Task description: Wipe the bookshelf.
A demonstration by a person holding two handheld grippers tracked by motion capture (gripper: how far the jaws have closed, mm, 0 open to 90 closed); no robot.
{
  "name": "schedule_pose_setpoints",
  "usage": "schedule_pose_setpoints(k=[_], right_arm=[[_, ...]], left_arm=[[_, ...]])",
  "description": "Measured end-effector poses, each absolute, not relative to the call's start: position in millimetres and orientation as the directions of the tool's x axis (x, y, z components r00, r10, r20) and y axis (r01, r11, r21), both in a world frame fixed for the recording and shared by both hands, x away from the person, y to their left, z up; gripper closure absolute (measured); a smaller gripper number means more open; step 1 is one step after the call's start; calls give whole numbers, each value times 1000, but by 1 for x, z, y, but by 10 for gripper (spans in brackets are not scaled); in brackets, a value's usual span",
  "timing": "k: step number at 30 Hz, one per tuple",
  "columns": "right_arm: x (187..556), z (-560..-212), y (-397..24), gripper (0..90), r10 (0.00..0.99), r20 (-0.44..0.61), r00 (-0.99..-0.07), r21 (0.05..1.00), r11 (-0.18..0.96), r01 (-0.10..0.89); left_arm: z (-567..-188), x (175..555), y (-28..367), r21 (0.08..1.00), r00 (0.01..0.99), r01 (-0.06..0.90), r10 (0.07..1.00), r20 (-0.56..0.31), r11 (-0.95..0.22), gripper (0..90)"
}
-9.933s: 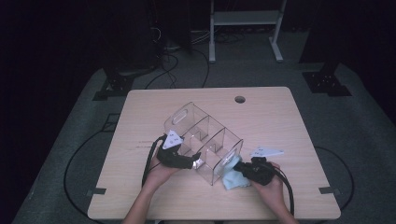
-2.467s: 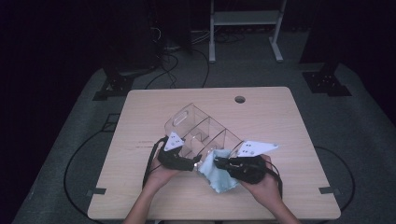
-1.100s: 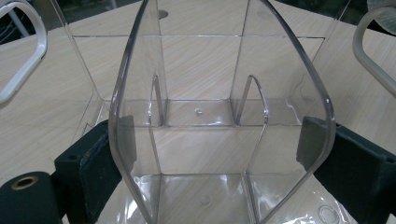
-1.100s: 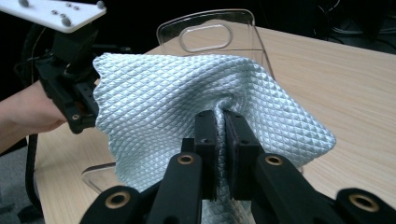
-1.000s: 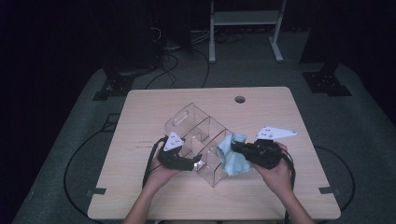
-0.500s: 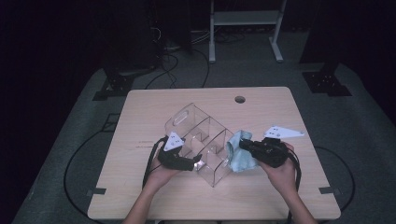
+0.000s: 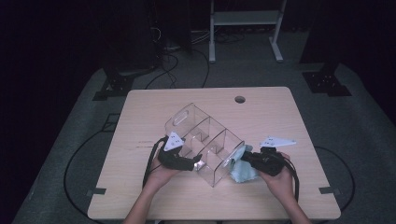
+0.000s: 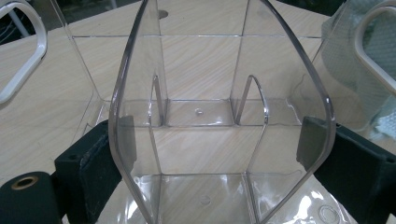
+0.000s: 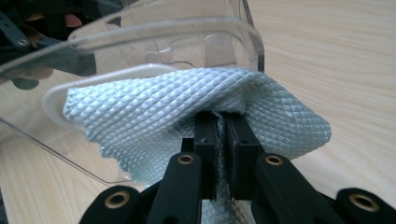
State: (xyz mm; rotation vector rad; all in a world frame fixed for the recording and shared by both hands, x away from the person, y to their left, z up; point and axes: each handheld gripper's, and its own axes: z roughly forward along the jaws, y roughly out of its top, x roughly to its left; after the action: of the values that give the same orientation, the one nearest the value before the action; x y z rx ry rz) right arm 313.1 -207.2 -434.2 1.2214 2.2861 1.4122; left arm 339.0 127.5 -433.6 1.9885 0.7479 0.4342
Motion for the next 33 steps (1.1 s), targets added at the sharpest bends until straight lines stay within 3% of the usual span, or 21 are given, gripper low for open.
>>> schedule_pose_setpoints(k=[6,15,23,29,33], right_arm=[[315,-423,-218,837,734,274,-622,840,132,526],[322,-455,-213,836,737,297,-607,782,177,597],[320,-445,-213,835,728,299,-617,815,141,563],[328,-483,-205,834,731,320,-603,716,230,659],[330,-488,-203,834,737,313,-599,703,244,668]], left_arm=[[-434,339,128,865,751,331,661,2,-378,84],[-434,339,127,867,750,329,661,1,-375,83],[-434,339,128,865,746,334,666,0,-375,84],[-434,339,128,865,747,334,665,-1,-374,83],[-434,340,128,866,746,333,666,-1,-372,83]])
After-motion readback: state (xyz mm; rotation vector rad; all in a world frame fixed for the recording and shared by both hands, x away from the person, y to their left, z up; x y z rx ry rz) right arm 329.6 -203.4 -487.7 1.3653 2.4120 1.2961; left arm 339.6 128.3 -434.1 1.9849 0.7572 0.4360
